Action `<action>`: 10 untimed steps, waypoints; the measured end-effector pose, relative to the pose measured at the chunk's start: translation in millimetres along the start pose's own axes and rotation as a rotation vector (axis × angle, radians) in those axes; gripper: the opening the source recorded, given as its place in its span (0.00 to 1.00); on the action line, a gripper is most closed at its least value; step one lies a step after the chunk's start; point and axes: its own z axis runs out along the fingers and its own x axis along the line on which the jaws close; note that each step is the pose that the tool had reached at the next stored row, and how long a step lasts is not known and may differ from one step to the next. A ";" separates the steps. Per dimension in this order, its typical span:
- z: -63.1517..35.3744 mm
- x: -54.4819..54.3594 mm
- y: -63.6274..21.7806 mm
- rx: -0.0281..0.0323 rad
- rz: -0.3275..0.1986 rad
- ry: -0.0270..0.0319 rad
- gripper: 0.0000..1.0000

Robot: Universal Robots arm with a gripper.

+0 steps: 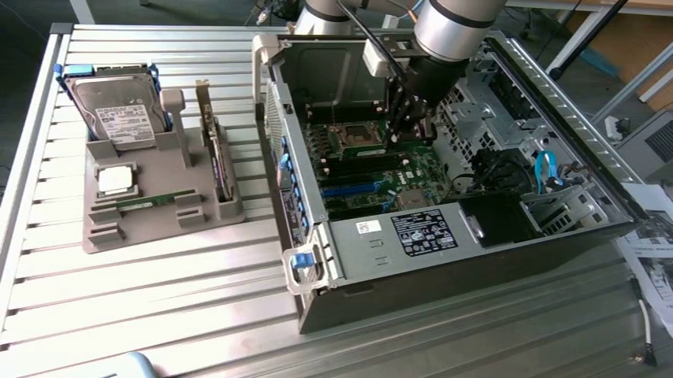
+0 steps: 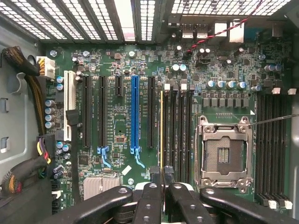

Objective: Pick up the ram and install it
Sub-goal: 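Insert the ram into the slot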

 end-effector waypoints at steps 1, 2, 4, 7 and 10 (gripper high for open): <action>0.1 -0.6 0.0 0.0001 0.000 -0.0001 0.12; 0.1 -2.1 0.0 0.0000 0.000 0.0001 0.12; 0.3 -3.7 0.0 -0.0001 0.000 0.0002 0.12; 0.9 -4.6 0.0 0.0000 0.000 0.0000 0.12; 3.8 -4.6 0.3 -0.0001 0.000 0.0002 0.12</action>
